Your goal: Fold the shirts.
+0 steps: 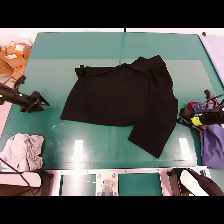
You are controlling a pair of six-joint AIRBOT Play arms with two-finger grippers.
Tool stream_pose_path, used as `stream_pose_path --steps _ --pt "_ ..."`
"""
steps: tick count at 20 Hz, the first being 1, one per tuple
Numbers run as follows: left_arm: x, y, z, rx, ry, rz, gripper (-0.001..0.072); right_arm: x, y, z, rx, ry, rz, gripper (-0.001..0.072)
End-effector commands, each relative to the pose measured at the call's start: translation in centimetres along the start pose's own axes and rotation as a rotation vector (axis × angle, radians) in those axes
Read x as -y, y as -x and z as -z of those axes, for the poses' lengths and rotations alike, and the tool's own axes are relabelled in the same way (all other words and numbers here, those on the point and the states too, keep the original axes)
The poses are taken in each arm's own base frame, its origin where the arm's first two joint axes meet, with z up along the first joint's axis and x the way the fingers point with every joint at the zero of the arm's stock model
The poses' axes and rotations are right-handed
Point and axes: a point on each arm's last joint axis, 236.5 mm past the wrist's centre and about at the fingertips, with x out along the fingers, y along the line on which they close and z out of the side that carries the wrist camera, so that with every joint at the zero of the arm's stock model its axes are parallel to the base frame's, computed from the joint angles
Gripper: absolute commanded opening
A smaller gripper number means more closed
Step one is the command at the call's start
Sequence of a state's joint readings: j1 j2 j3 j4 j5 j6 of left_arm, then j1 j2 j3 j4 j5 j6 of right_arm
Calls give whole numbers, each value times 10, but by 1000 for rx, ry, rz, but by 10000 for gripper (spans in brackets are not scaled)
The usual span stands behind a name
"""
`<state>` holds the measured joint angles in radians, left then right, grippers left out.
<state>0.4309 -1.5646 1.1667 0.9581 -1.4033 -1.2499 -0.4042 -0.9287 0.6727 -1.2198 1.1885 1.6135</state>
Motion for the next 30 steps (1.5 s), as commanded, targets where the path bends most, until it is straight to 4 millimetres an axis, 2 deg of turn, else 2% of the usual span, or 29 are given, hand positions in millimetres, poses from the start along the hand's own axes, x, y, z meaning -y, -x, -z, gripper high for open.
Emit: stream_pose_path --steps 1,4,5,6,7,9,10,11,12,13,14,16,18,23,26,29,30 --pt "-5 -38 4 -38 63 77 440 -4 -7 13 -13 -46 -49 96" --pt "4 -74 15 -121 32 74 440 -4 -7 11 -8 -46 -50 96" --pt "10 -83 18 -141 6 67 440 -4 -6 10 -4 -46 -50 128" --pt "17 -90 23 -163 -23 63 440 -4 -5 7 4 -50 -51 236" --pt "20 -94 26 -174 -46 51 440 -2 -3 3 21 -58 -50 274" --pt "23 -100 26 -173 -68 35 438 8 4 -12 60 -102 -47 282" --pt "28 -100 28 -183 -67 50 372 17 8 -20 78 -138 -43 315" --pt "33 -98 32 -201 -87 73 227 29 11 -25 91 -174 -37 348" --pt "35 -96 36 -217 -103 84 173 43 12 -27 90 -213 -28 378" --pt "36 -96 38 -228 -118 88 170 56 9 -25 72 -268 -27 378" --pt "36 -95 40 -234 -128 90 30 67 3 -19 46 -316 -24 378" --pt "37 -95 39 -232 -134 93 26 76 -18 0 -33 -347 -24 378" --pt "35 -96 37 -222 -140 88 26 68 -41 4 -49 -325 -80 374" --pt "35 -96 36 -216 -140 84 27 41 -81 -23 -20 -260 -260 370" --pt "35 -96 36 -216 -140 85 27 35 -95 -24 -52 -246 -305 368" --pt "35 -96 36 -216 -140 85 27 30 -96 -17 -85 -207 -327 346" --pt "35 -96 36 -216 -141 84 26 28 -94 -16 -95 -202 -337 262"
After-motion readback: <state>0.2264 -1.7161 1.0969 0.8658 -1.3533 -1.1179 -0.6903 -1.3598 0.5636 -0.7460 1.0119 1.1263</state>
